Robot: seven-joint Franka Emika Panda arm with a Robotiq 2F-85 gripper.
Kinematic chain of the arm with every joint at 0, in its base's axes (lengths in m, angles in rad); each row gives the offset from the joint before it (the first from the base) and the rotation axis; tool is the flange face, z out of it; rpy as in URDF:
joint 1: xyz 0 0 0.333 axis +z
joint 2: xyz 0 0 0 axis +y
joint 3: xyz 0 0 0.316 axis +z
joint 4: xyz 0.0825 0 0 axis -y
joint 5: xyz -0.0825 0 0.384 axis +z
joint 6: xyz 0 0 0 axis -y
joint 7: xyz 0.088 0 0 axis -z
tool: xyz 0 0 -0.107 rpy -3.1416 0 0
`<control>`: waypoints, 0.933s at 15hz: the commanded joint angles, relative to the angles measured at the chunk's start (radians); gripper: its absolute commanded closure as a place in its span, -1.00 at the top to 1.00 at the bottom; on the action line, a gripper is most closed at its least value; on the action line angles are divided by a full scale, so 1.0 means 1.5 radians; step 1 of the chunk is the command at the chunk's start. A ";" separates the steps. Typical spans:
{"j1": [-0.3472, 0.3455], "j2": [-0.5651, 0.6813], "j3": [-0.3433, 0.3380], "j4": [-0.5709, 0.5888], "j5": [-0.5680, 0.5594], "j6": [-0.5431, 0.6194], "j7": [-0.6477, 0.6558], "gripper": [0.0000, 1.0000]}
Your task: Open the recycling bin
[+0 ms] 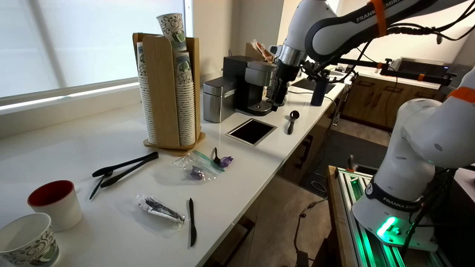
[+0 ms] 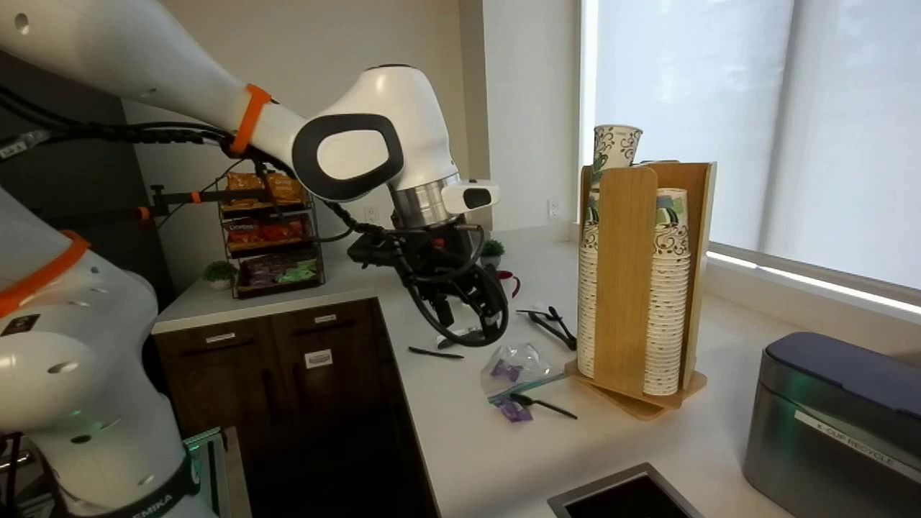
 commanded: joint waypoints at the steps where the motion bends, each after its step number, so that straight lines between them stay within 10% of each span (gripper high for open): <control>1: -0.006 0.000 0.006 0.001 0.004 -0.001 -0.003 1.00; 14: -0.033 0.278 -0.101 0.337 0.313 -0.010 0.113 1.00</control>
